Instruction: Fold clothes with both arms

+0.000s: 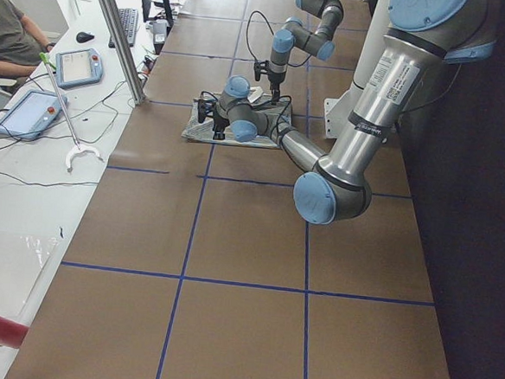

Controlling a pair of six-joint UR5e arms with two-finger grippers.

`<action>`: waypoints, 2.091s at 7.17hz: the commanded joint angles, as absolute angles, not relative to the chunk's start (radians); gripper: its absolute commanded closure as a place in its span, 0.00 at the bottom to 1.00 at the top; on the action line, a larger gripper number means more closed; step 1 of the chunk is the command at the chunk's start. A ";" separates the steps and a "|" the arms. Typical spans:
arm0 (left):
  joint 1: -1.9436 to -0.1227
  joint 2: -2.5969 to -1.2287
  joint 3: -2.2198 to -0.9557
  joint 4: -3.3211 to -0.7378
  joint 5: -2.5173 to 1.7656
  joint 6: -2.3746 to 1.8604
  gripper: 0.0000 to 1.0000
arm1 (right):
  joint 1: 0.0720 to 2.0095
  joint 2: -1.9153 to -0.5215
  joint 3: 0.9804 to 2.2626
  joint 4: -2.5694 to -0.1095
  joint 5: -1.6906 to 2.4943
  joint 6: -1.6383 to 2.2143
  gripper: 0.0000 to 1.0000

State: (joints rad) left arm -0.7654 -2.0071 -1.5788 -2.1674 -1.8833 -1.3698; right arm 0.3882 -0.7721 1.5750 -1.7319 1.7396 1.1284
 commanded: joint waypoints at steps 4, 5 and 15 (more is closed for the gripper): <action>-0.765 -1.994 -1.598 -2.166 -1.894 -1.374 0.54 | 0.423 -0.779 1.512 -1.720 1.749 1.115 0.00; -0.765 -1.994 -1.598 -2.166 -1.896 -1.374 0.54 | 0.428 -0.791 1.513 -1.721 1.750 1.106 0.00; -0.767 -1.950 -1.674 -2.164 -1.928 -1.374 0.54 | 0.528 -0.694 1.338 -1.569 1.818 1.075 0.00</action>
State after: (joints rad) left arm -0.7670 -1.9563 -1.6655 -2.1645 -1.9248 -1.3745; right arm 0.5269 -0.7355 1.4214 -1.6220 1.8168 1.0515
